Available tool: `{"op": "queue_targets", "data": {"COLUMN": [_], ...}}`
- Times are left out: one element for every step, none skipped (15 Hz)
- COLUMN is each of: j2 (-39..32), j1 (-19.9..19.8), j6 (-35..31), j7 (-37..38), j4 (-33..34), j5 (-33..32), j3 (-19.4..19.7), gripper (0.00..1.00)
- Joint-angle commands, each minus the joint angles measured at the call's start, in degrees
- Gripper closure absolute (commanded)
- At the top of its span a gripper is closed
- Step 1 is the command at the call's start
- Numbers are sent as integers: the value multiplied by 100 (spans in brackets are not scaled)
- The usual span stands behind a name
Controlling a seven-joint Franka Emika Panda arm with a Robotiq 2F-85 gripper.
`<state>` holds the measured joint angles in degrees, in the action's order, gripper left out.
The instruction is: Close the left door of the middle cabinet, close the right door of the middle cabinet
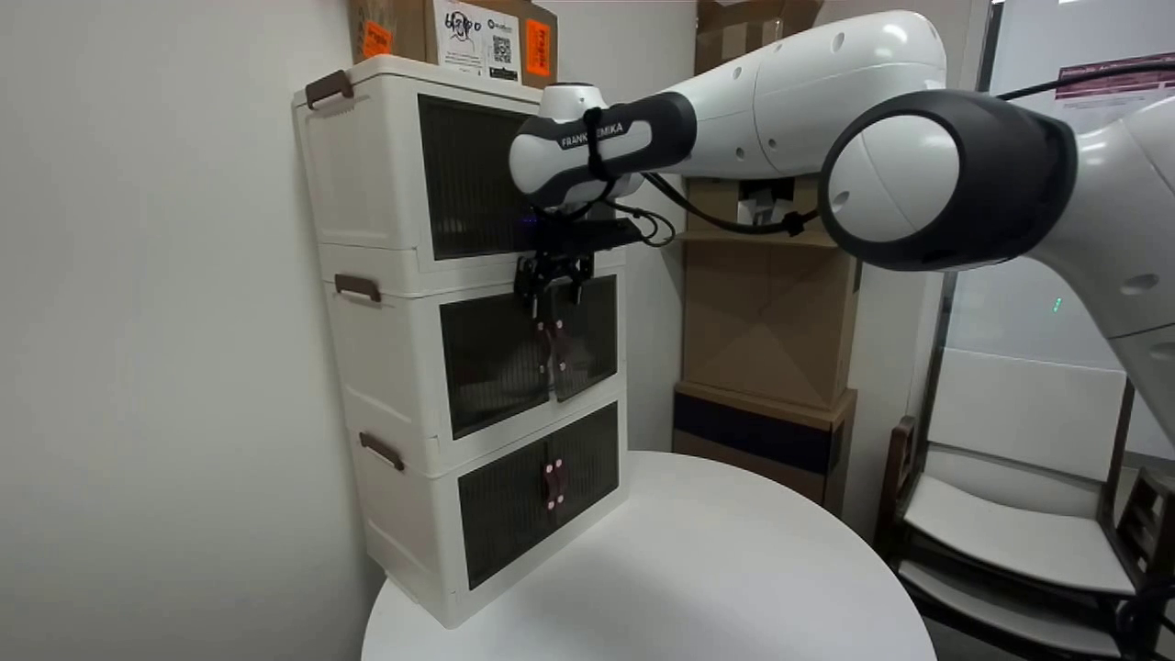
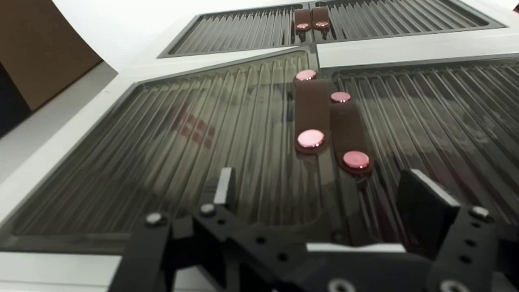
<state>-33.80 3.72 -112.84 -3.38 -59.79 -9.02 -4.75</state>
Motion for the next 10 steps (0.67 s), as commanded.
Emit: {"op": "queue_targets", "data": {"j2": [6, 27, 47, 54, 56, 58, 59, 61, 287, 488], "j1": [-5, -5, -7, -7, -7, -7, -7, -8, -18, -85], "j6": [25, 53, 61, 61, 61, 61, 61, 61, -27, -326], "j7": [-4, -1, 0, 0, 0, 0, 0, 0, -1, -102], "j4": [0, -20, -46, -56, -60, -62, -63, -66, -403, -743], "j5": [12, 11, 11, 11, 11, 11, 11, 11, -22, 25], "j3": [-3, -4, -4, -4, -4, -4, -4, -4, 6, -33], "gripper": [0, 0, 0, 0, 0, 0, 0, 0, 0, 0]}}
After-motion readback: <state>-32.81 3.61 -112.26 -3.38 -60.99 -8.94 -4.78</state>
